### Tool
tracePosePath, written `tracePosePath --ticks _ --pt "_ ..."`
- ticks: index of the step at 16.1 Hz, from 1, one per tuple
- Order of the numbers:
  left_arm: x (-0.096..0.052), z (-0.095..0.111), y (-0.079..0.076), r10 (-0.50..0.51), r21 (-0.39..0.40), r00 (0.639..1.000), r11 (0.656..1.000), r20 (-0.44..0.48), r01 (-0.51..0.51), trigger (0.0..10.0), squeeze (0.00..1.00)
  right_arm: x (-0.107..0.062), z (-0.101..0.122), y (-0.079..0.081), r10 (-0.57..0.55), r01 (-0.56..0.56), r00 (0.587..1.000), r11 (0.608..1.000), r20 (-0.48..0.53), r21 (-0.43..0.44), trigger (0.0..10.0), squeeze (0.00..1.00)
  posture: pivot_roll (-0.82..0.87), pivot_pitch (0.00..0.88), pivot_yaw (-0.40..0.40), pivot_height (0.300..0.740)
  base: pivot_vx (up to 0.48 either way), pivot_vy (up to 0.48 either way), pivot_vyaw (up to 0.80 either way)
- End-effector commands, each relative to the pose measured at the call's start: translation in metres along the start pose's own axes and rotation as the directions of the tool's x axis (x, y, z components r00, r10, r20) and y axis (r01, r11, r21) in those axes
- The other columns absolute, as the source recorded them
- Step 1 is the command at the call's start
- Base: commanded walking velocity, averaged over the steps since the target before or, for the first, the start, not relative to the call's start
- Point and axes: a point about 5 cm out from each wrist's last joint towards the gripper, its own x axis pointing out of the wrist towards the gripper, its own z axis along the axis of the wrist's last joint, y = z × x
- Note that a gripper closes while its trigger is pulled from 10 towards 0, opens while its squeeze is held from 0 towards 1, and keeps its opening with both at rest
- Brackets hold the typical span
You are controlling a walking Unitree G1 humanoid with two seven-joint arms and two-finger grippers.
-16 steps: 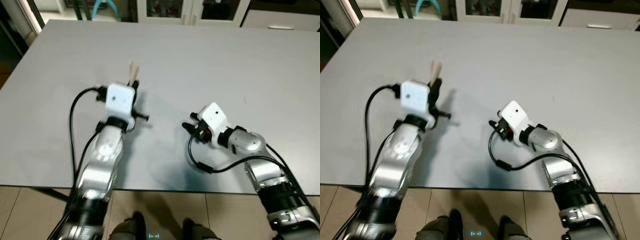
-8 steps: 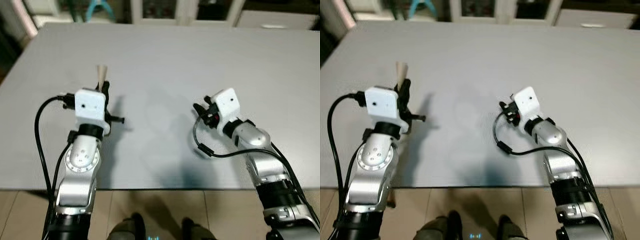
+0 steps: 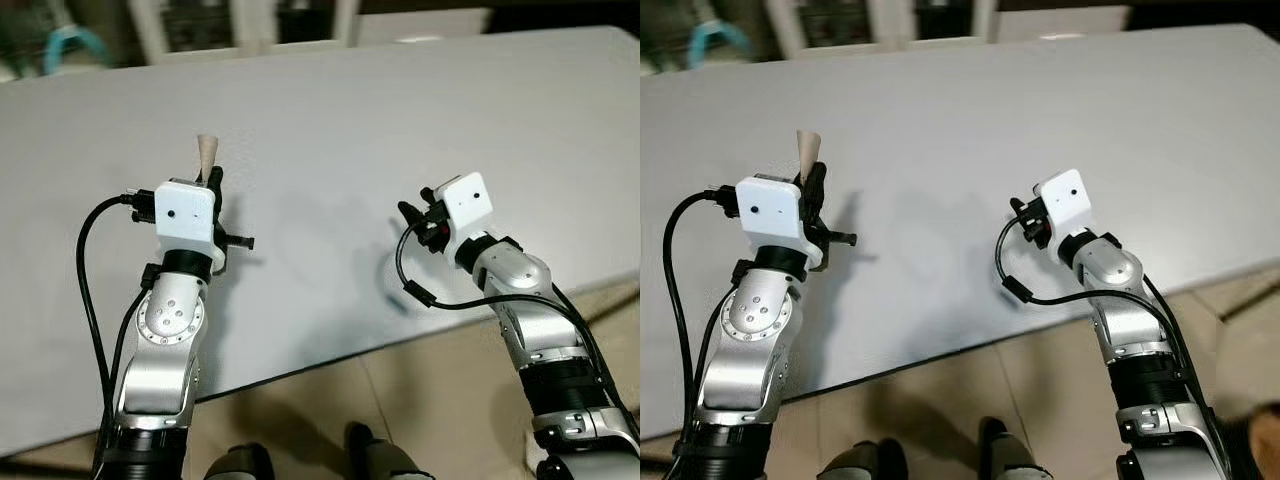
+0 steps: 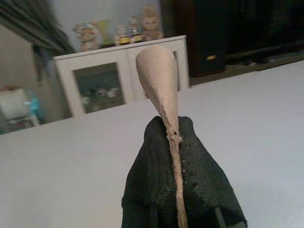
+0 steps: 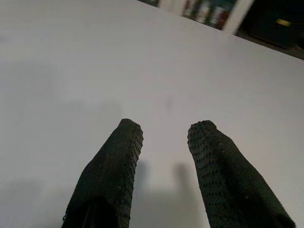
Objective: Picking trash to rubbish bin
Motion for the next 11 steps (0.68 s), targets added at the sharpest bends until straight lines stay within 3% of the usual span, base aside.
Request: tracePosePath --ticks 1,3,11 --pt "0.0034 -0.0014 0.0004 0.018 -0.038 1.000 0.999 -0.018 -0.018 0.0 0.00 0.0001 0.0027 -0.0054 -0.024 0.024 1.000 1.000 0.005 -0.003 10.0 0.00 -0.12 0.106 -0.005 0.740 0.000 0.000 -0.74" --pt "0.0070 -0.0030 -0.0023 0.011 -0.074 0.999 0.997 -0.038 -0.014 0.0 0.00 0.0023 0.0074 -0.0093 -0.034 0.034 0.999 0.999 0.014 -0.008 10.0 0.00 -0.12 0.104 -0.005 0.740 0.000 0.000 -0.74" --pt "0.0113 -0.0069 0.0009 0.024 -0.096 0.997 0.995 -0.071 -0.030 0.0 0.00 0.0022 0.0073 -0.0108 -0.050 0.050 0.999 0.999 0.013 -0.007 10.0 0.00 -0.13 0.106 0.002 0.740 0.000 0.000 -0.74"
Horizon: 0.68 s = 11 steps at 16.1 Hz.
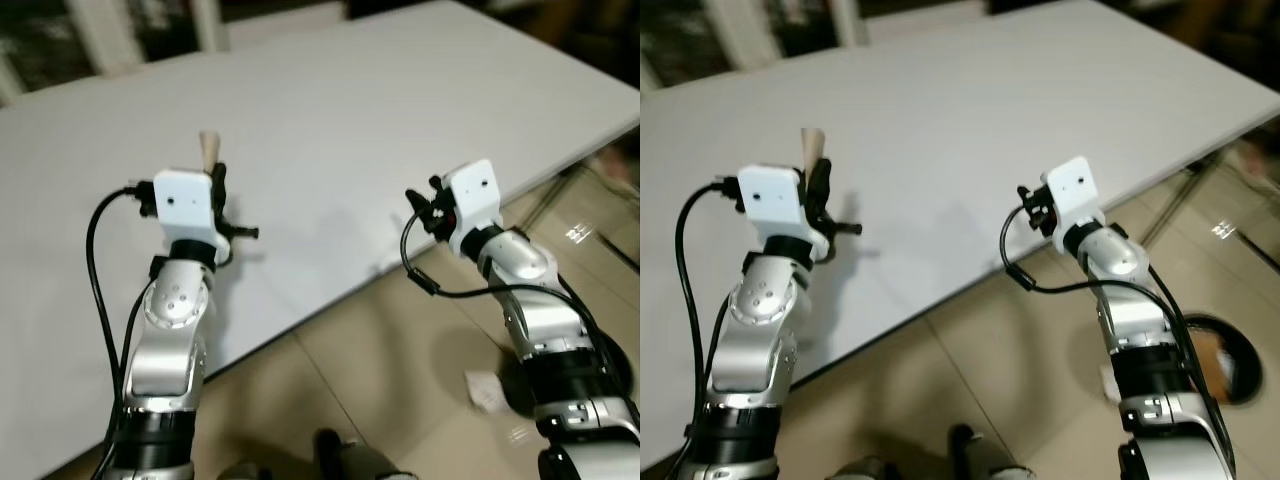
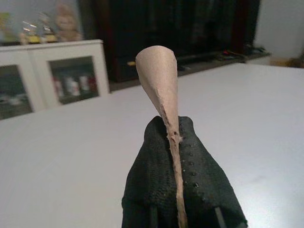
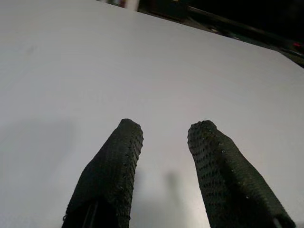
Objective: Picking trash to rubbish bin
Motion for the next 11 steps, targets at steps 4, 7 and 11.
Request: tracePosePath --ticks 4,7,11 --pt "0.0002 -0.0024 0.0012 0.012 -0.014 1.000 1.000 -0.020 -0.012 0.0 0.00 -0.0014 -0.0012 -0.0030 -0.014 0.014 1.000 1.000 -0.005 0.004 10.0 0.00 -0.13 0.106 0.002 0.740 0.000 0.000 -0.74" --pt "0.0006 -0.0034 0.0001 0.008 -0.021 1.000 1.000 -0.024 -0.008 0.0 0.00 -0.0018 -0.0009 -0.0036 -0.017 0.017 1.000 1.000 -0.004 0.003 10.0 0.00 -0.14 0.110 0.005 0.740 0.000 0.000 -0.74" --pt "0.0005 -0.0052 -0.0019 -0.001 -0.029 1.000 1.000 -0.031 0.000 0.0 0.00 -0.0023 -0.0002 -0.0035 -0.018 0.018 1.000 1.000 -0.002 0.003 10.0 0.00 -0.15 0.111 0.005 0.740 0.000 0.000 -0.74"
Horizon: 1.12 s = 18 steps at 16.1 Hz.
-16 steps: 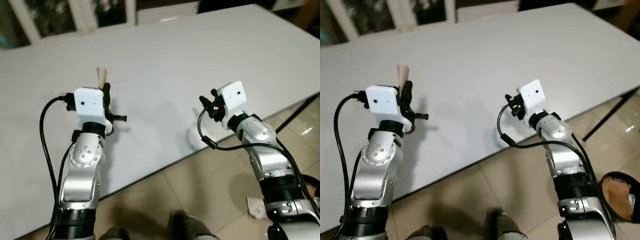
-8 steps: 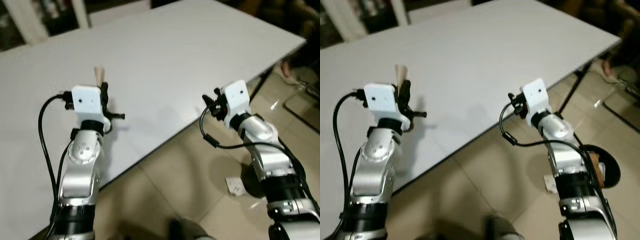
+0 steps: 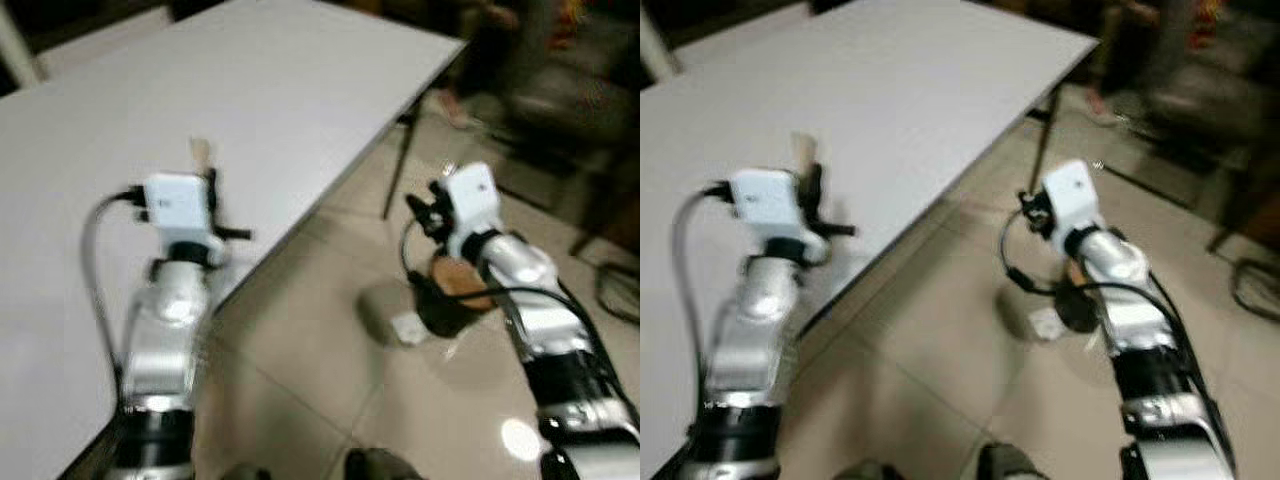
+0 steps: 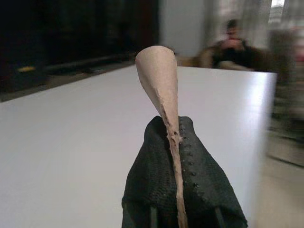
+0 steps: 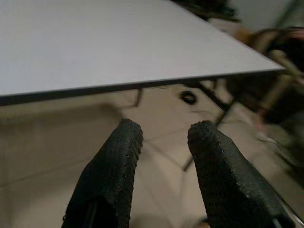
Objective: Picking trash to rubbish bin
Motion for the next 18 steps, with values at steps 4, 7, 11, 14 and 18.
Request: tracePosePath --ticks 4,7,11,14,18 --pt "-0.0001 -0.0026 0.0006 -0.002 -0.010 1.000 1.000 -0.016 0.002 0.0 0.00 -0.0002 0.0067 -0.0016 -0.008 0.008 1.000 1.000 0.023 -0.001 10.0 0.00 -0.15 0.112 0.004 0.740 0.000 0.000 -0.74" --pt "-0.0003 -0.0036 -0.0010 -0.010 -0.015 1.000 1.000 -0.022 0.010 0.0 0.00 -0.0009 0.0065 -0.0022 -0.011 0.011 1.000 1.000 0.022 0.000 10.0 0.00 -0.15 0.117 0.004 0.740 0.000 0.000 -0.74" --pt "-0.0005 -0.0050 -0.0013 -0.013 -0.019 0.999 1.000 -0.032 0.013 0.0 0.00 -0.0013 0.0037 0.0000 -0.008 0.008 1.000 1.000 0.009 0.010 10.0 0.00 -0.15 0.119 0.006 0.740 0.000 0.000 -0.74" --pt "-0.0011 -0.0068 -0.0022 -0.020 -0.019 0.999 1.000 -0.044 0.019 0.0 0.00 -0.0016 0.0045 0.0010 -0.006 0.006 1.000 1.000 0.021 0.015 10.0 0.00 -0.15 0.122 0.007 0.740 0.000 0.000 -0.74" --pt "-0.0016 -0.0091 -0.0039 -0.036 -0.022 0.997 0.999 -0.063 0.035 0.0 0.00 -0.0020 0.0050 0.0049 0.008 -0.008 1.000 1.000 0.028 0.015 10.0 0.00 -0.15 0.126 0.009 0.740 0.000 0.000 0.00"
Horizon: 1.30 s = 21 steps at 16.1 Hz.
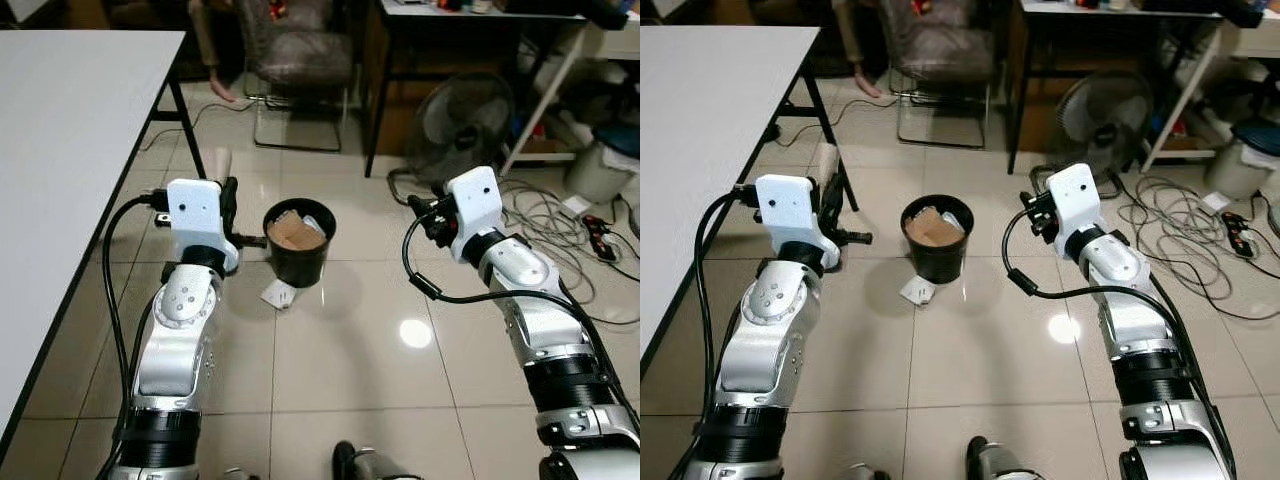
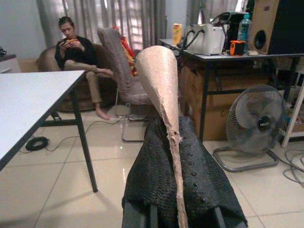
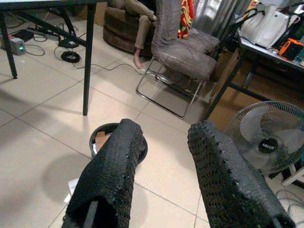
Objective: Picking trash to rubbish bin
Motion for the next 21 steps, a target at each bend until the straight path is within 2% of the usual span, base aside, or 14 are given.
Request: tracePosePath --ticks 1,4,9,21 --pt "-0.0011 -0.0019 -0.0015 -0.016 -0.010 1.000 1.000 -0.017 0.016 0.0 0.00 0.0001 0.0042 0.0014 0.005 -0.005 1.000 1.000 0.017 0.004 10.0 0.00 -0.15 0.126 0.009 0.740 0.000 0.000 0.00" --pt "-0.0016 -0.0033 -0.0030 -0.039 -0.008 0.999 0.999 -0.032 0.039 0.0 0.00 0.0007 0.0037 0.0050 0.010 -0.010 1.000 1.000 0.018 0.008 10.0 0.00 -0.15 0.127 0.012 0.740 0.114 0.000 0.00" --pt "-0.0014 -0.0036 -0.0044 -0.057 -0.001 0.998 0.998 -0.036 0.057 0.0 0.00 0.0023 0.0054 0.0001 -0.007 0.007 1.000 1.000 0.018 0.002 10.0 0.00 -0.15 0.123 0.015 0.740 0.474 0.000 0.00" --pt "-0.0021 -0.0060 -0.0044 -0.069 0.004 0.996 0.998 -0.050 0.070 0.0 0.00 0.0047 0.0048 0.0031 -0.006 0.006 1.000 1.000 0.018 0.000 10.0 0.00 -0.14 0.119 0.019 0.740 0.480 0.000 0.00"
